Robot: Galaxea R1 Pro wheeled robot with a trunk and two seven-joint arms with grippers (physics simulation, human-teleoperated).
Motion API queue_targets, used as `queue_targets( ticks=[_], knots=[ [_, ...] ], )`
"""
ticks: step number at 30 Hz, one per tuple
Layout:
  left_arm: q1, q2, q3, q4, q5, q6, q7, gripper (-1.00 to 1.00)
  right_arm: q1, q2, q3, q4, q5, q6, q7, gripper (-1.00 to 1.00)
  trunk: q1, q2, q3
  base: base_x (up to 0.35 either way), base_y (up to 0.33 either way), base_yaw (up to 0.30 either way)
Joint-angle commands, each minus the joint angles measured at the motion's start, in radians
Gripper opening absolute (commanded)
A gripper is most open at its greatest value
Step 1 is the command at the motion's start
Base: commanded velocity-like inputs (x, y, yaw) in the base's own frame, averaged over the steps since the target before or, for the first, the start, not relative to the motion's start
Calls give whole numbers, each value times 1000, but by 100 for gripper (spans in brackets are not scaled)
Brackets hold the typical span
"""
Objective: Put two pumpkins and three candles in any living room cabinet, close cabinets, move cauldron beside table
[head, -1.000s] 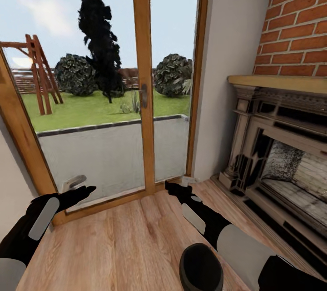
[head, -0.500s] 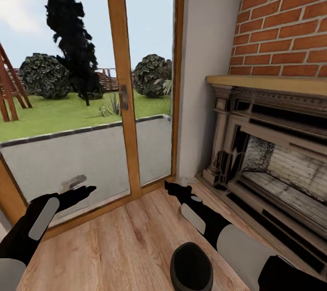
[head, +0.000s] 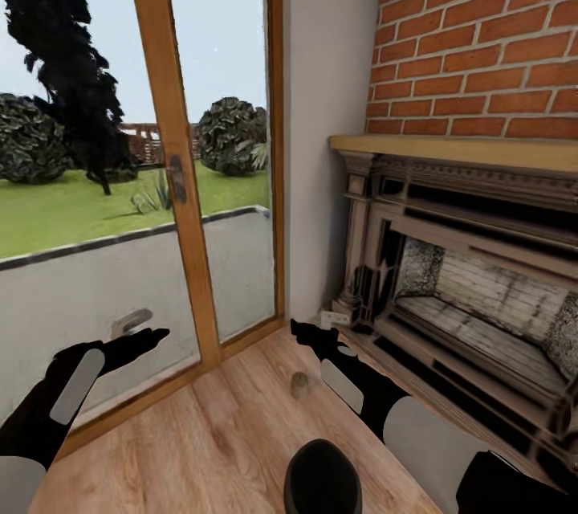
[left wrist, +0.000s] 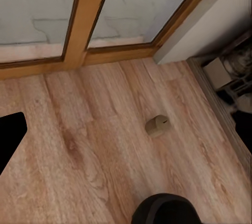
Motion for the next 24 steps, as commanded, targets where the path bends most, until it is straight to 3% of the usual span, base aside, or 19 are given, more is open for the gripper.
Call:
queue_targets(
  ticks=[1,24],
  knots=[
    [0,0,1,-2,11,4,9,100,-2,0,8,0,-10,-5,-7,100,0,-1,-1,164,247,-289],
    [0,1,0,-2,11,4,9,100,-2,0,4,0,-12,-9,-7,100,0,-1,12,111,264,-286]
  ],
)
